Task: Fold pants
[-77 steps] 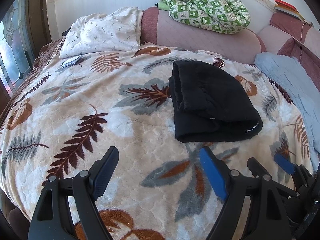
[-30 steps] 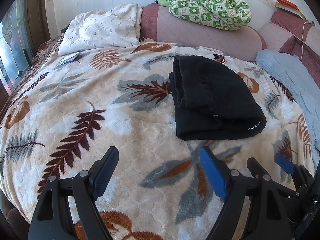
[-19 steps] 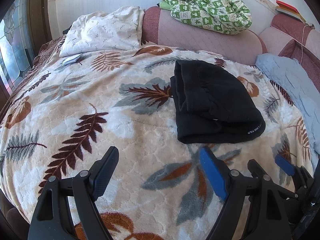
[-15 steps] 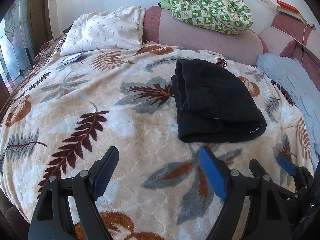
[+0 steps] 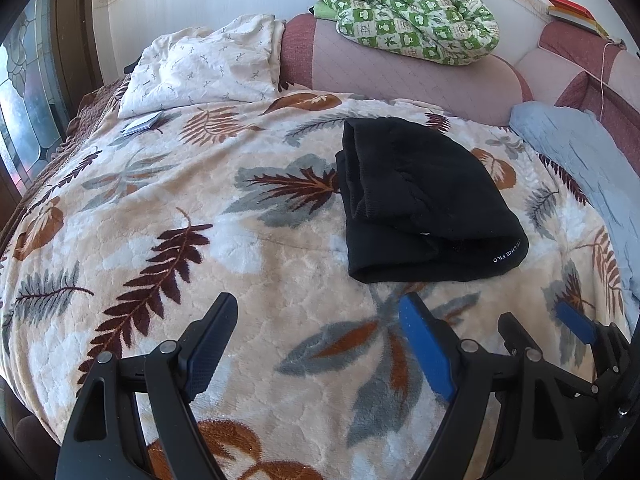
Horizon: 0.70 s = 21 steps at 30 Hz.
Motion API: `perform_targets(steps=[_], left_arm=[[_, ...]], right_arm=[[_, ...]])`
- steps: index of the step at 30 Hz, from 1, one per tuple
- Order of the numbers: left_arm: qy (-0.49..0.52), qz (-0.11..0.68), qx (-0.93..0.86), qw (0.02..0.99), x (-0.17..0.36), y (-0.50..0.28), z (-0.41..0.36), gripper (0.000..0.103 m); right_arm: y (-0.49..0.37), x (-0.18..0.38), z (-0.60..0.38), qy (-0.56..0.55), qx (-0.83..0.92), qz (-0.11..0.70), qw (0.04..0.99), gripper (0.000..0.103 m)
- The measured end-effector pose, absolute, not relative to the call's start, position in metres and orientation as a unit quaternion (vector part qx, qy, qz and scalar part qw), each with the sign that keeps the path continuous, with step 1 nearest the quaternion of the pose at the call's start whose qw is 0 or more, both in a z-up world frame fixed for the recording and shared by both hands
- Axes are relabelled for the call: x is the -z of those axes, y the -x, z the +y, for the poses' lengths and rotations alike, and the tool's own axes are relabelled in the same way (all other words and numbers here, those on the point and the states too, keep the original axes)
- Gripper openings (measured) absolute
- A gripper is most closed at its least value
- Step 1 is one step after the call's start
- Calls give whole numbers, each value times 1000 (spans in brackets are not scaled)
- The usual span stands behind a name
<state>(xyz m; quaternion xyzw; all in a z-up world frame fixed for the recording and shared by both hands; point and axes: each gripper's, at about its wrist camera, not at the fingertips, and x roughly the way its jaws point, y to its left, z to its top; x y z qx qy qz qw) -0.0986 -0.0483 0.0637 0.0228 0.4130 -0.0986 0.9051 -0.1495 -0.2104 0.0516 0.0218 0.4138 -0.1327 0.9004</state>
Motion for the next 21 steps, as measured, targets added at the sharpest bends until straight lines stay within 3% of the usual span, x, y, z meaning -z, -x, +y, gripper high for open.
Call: perform_targets(steps=[21], left_arm=[[-18,416,96,904,-61,98,-44,83]], right_arm=[[149,-45,-212,-23,134,421,897,82]])
